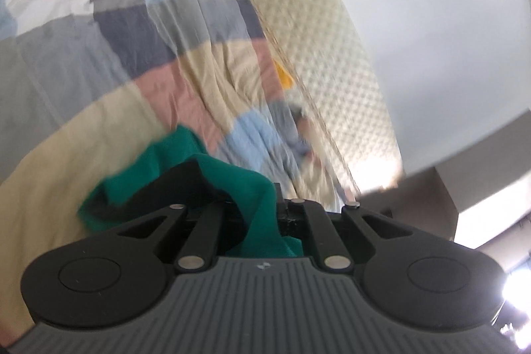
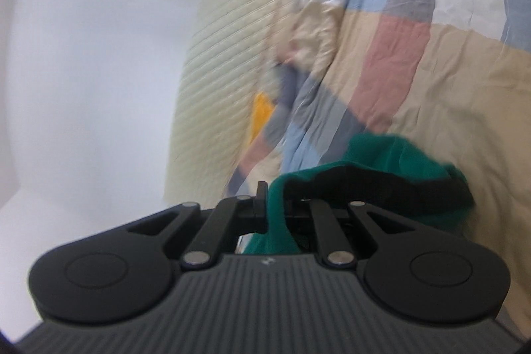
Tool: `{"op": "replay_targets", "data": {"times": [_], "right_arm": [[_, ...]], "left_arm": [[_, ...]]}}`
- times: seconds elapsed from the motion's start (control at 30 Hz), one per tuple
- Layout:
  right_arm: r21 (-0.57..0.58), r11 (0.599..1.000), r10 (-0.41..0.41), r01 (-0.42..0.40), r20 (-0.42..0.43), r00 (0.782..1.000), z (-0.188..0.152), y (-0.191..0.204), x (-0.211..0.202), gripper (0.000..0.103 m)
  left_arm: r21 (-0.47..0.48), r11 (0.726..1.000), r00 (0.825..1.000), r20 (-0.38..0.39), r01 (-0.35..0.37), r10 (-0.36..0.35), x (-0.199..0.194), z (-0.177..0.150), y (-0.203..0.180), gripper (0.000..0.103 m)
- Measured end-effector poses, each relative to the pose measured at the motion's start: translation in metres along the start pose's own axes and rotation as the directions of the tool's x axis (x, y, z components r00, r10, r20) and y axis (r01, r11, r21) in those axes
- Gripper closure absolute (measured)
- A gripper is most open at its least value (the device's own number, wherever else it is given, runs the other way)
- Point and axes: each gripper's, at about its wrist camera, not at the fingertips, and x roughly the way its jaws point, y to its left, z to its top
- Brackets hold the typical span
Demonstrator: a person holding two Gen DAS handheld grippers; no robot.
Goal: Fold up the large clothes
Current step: 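Fold the lifted edge over the rest of the hoodie with both grippers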
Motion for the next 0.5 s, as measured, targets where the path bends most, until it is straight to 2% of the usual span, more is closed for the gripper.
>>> {"op": "replay_targets", "data": {"times": [0.17,0.3,0.4,0.5], "right_arm": [[0.124,0.992,-0.031,0.023,0.065,0.997,0.014,-0.030,0.060,0.094],[0.087,0.995,-0.048,0.042,0.076,0.996,0.012,-0.053,0.098,0.094],[0.102,0.994,-0.047,0.038,0.085,0.995,0.014,-0.075,0.124,0.094],[0.115,0.990,-0.086,0.077,0.084,0.993,0.017,-0.094,0.152,0.094]], "left_arm": [[0.017,0.999,0.998,0.051,-0.028,0.027,0.060,0.027,0.005,0.095],[0.070,0.995,0.996,0.063,-0.065,0.061,0.111,0.038,0.026,0.095],[0.080,0.996,0.998,0.061,-0.040,0.036,0.144,0.045,0.047,0.095],[0.138,0.988,0.996,0.063,-0.072,0.063,0.183,0.048,0.062,0.095]]}}
